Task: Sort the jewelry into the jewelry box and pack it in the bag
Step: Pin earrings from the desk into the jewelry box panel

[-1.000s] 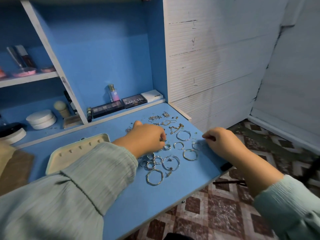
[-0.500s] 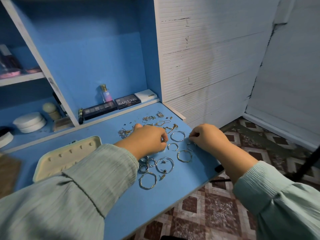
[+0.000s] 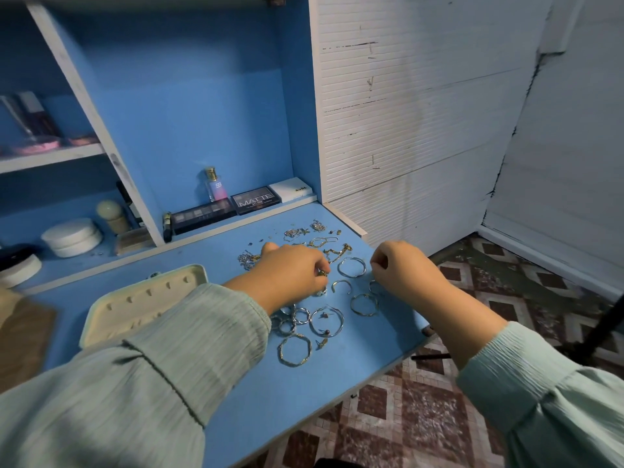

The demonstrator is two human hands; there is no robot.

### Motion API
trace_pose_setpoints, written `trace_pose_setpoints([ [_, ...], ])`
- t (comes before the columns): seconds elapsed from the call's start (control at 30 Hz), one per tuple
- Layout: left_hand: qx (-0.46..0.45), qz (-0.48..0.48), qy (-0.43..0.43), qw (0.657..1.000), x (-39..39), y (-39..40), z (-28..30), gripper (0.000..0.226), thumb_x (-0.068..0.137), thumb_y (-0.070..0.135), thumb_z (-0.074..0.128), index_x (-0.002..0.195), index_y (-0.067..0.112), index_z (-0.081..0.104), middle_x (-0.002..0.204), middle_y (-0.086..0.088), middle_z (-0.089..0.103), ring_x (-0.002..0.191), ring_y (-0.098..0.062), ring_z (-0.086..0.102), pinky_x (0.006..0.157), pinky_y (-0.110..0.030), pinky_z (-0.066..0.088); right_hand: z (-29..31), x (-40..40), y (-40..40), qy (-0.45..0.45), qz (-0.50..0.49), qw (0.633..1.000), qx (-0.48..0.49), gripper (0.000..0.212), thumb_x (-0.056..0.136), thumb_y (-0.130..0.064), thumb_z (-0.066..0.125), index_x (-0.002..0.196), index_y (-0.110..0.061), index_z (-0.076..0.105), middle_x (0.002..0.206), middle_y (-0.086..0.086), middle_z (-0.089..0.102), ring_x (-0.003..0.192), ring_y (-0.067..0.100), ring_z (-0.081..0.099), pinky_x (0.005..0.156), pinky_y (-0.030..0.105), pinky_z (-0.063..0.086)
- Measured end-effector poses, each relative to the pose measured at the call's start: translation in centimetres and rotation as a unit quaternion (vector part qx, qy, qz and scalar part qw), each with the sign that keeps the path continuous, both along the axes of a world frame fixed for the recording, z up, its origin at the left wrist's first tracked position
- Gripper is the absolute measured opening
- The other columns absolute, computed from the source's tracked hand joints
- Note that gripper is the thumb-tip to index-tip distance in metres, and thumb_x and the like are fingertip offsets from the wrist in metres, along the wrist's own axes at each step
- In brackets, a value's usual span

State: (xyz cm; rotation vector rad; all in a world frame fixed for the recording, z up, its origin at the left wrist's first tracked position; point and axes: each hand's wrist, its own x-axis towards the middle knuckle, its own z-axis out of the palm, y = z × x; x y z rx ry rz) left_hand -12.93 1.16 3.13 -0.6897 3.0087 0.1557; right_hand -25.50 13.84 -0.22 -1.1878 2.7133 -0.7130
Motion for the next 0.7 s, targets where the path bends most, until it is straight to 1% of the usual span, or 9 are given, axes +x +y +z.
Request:
trace_pose_setpoints([
  [0.1, 0.000, 0.006, 0.035, 0.999, 0.9, 0.2, 0.6, 0.023, 0.094, 0.041, 0.048, 0.115, 0.037, 0.056, 0.105, 0.018, 0.062, 0.102, -0.005, 0.054, 0.098, -0.032, 0.021, 0.9, 1.3, 0.1, -0.041, 0.014, 0.998, -0.046, 0.015, 0.085, -0.008, 0.047, 0.088, -0.003, 0.061, 0.082, 0.009, 0.063, 0.056, 0.012, 0.048, 0.057, 0.032, 0.045],
  [0.17, 0.006, 0.013, 0.056, 0.998, 1.7, 0.4, 1.1, 0.022, 0.093, 0.041, 0.050, 0.113, 0.037, 0.057, 0.107, 0.019, 0.062, 0.104, -0.003, 0.052, 0.096, -0.031, 0.021, 1.5, 2.3, 0.0, -0.076, 0.024, 0.993, -0.082, 0.013, 0.085, -0.010, 0.051, 0.090, -0.010, 0.062, 0.076, -0.003, 0.058, 0.058, 0.012, 0.049, 0.052, 0.024, 0.042],
  [0.23, 0.016, 0.022, 0.079, 0.997, 2.5, 0.7, 1.5, 0.020, 0.091, 0.039, 0.053, 0.111, 0.037, 0.058, 0.107, 0.020, 0.063, 0.106, -0.002, 0.052, 0.094, -0.029, 0.021, 2.0, 3.5, -0.2, -0.100, 0.038, 0.988, -0.109, 0.011, 0.085, -0.011, 0.053, 0.090, -0.013, 0.063, 0.074, -0.008, 0.056, 0.055, 0.010, 0.048, 0.046, 0.019, 0.040],
  [0.37, 0.051, 0.053, 0.117, 0.990, 4.8, 1.2, 2.5, 0.018, 0.086, 0.040, 0.061, 0.104, 0.036, 0.061, 0.101, 0.019, 0.065, 0.104, -0.002, 0.055, 0.094, -0.026, 0.025, 2.7, 6.1, -0.6, -0.126, 0.077, 0.978, -0.144, 0.008, 0.083, -0.014, 0.056, 0.080, -0.016, 0.063, 0.077, 0.000, 0.064, 0.059, 0.013, 0.053, 0.054, 0.027, 0.048],
  [0.43, 0.091, 0.071, 0.138, 0.984, 6.1, 1.2, 2.8, 0.016, 0.082, 0.038, 0.067, 0.098, 0.035, 0.063, 0.095, 0.019, 0.066, 0.103, -0.005, 0.057, 0.100, -0.028, 0.033, 2.9, 7.3, -0.9, -0.142, 0.101, 0.972, -0.154, 0.009, 0.084, -0.015, 0.056, 0.078, -0.018, 0.062, 0.072, -0.002, 0.062, 0.065, 0.016, 0.057, 0.055, 0.028, 0.047],
  [0.5, 0.130, 0.087, 0.158, 0.975, 7.7, 1.3, 3.0, 0.014, 0.079, 0.034, 0.071, 0.091, 0.035, 0.065, 0.089, 0.019, 0.066, 0.098, -0.006, 0.059, 0.099, -0.035, 0.039, 3.1, 8.5, -1.2, -0.167, 0.124, 0.965, -0.159, 0.013, 0.086, -0.017, 0.056, 0.075, -0.023, 0.059, 0.069, -0.006, 0.059, 0.065, 0.015, 0.055, 0.052, 0.024, 0.043],
  [0.57, 0.157, 0.100, 0.185, 0.965, 9.3, 1.3, 2.9, 0.014, 0.075, 0.032, 0.075, 0.079, 0.037, 0.062, 0.086, 0.018, 0.067, 0.093, -0.006, 0.061, 0.096, -0.037, 0.043, 3.0, 9.6, -1.6, -0.178, 0.150, 0.961, -0.151, 0.017, 0.088, -0.017, 0.056, 0.074, -0.027, 0.056, 0.069, -0.008, 0.057, 0.065, 0.014, 0.054, 0.055, 0.024, 0.043],
  [0.67, 0.170, 0.121, 0.232, 0.950, 11.8, 1.3, 2.4, 0.022, 0.072, 0.029, 0.078, 0.073, 0.039, 0.058, 0.082, 0.015, 0.067, 0.084, -0.007, 0.062, 0.088, -0.033, 0.049, 2.9, 11.5, -2.2, -0.188, 0.185, 0.956, -0.130, 0.008, 0.090, -0.020, 0.055, 0.083, -0.022, 0.057, 0.070, -0.008, 0.056, 0.057, 0.007, 0.048, 0.050, 0.014, 0.037],
  [0.7, 0.169, 0.129, 0.243, 0.947, 12.6, 1.4, 2.3, 0.022, 0.072, 0.029, 0.078, 0.073, 0.038, 0.058, 0.081, 0.013, 0.067, 0.081, -0.008, 0.062, 0.084, -0.032, 0.050, 2.8, 12.1, -2.4, -0.201, 0.194, 0.952, -0.129, 0.008, 0.091, -0.020, 0.054, 0.083, -0.021, 0.057, 0.070, -0.007, 0.056, 0.057, 0.006, 0.048, 0.051, 0.012, 0.039],
])
